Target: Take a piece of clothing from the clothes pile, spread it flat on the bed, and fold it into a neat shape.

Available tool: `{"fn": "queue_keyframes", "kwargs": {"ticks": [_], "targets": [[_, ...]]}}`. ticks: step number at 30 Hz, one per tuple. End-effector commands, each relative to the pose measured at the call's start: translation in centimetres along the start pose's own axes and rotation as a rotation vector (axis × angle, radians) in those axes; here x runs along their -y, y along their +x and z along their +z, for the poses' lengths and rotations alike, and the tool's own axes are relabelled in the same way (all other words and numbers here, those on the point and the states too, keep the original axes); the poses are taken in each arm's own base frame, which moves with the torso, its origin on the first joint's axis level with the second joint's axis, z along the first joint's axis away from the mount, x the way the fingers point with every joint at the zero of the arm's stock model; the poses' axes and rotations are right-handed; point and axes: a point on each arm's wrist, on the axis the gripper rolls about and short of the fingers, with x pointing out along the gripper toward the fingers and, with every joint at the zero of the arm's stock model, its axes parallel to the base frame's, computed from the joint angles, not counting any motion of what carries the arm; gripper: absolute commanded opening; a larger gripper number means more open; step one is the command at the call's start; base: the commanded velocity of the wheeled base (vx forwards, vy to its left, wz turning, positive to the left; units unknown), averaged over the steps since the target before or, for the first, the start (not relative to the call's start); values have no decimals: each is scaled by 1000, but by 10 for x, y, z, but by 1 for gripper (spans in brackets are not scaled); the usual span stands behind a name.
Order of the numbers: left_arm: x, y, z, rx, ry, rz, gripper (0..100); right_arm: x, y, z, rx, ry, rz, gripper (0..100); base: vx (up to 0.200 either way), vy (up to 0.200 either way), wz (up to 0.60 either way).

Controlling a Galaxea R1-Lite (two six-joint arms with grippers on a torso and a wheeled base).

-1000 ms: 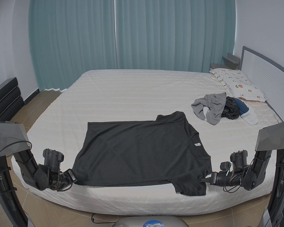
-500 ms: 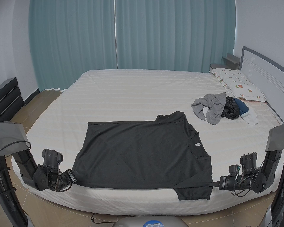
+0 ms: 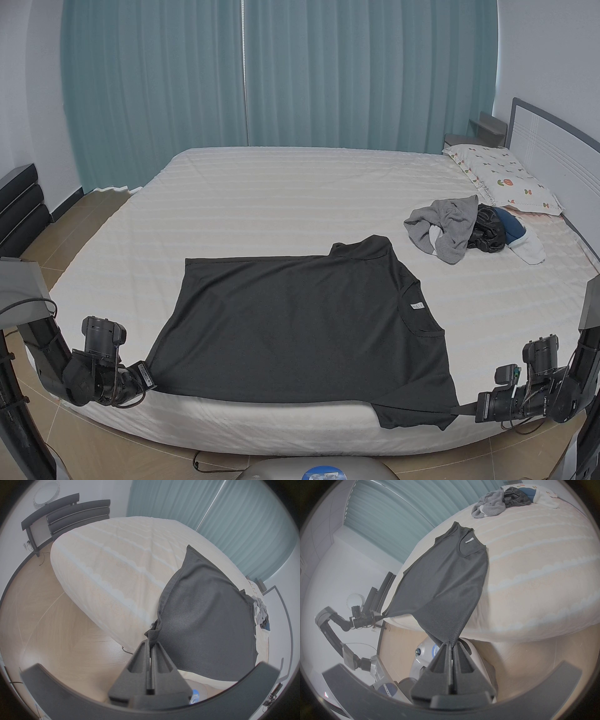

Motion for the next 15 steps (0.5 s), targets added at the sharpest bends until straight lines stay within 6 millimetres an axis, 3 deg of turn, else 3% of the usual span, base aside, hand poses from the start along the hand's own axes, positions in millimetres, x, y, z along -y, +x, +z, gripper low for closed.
{"fn": "queue_keyframes", "kwargs": {"ticks": [1, 15], "targets": [[-3, -6, -2, 4, 17, 2, 0, 0, -6, -8, -18, -1, -8, 0, 0, 0, 0], [-15, -17, -13, -28, 139, 29, 0, 1, -13, -15, -72, -30, -28, 0, 0, 0, 0]]}}
